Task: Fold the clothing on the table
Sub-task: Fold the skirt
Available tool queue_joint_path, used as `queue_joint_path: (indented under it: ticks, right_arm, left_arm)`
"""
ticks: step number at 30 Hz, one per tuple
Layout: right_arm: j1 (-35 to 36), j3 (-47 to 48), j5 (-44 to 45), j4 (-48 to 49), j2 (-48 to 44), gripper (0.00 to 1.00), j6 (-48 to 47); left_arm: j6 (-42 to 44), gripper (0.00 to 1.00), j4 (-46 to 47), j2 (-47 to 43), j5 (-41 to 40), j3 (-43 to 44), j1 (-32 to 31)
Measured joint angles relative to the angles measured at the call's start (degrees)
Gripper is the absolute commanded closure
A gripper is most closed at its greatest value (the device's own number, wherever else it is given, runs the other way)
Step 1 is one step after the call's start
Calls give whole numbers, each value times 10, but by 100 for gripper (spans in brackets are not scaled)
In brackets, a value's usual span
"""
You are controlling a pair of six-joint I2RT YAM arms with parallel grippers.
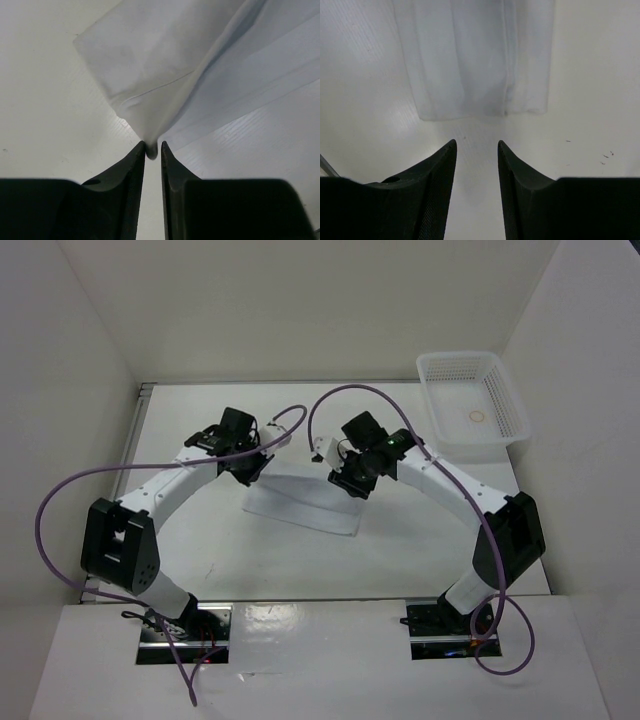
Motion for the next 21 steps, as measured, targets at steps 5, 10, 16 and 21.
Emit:
queue_joint_path:
  ticks: [5,10,16,21]
  right_arm:
    - [9,-5,-3,-12,0,56,-3]
    - [9,-6,-7,-17,0,56,-3]
    - [9,-10,-9,-12,0,49,12]
    - [9,-12,-24,-4,12,35,30]
  left_arm:
    - [1,63,-11,-17,3,-4,0]
    - [0,55,-24,-52,4,-40,0]
    - [-20,40,-30,-98,-18,-65,0]
    - [-56,23,-33,-137,-30,-72,9]
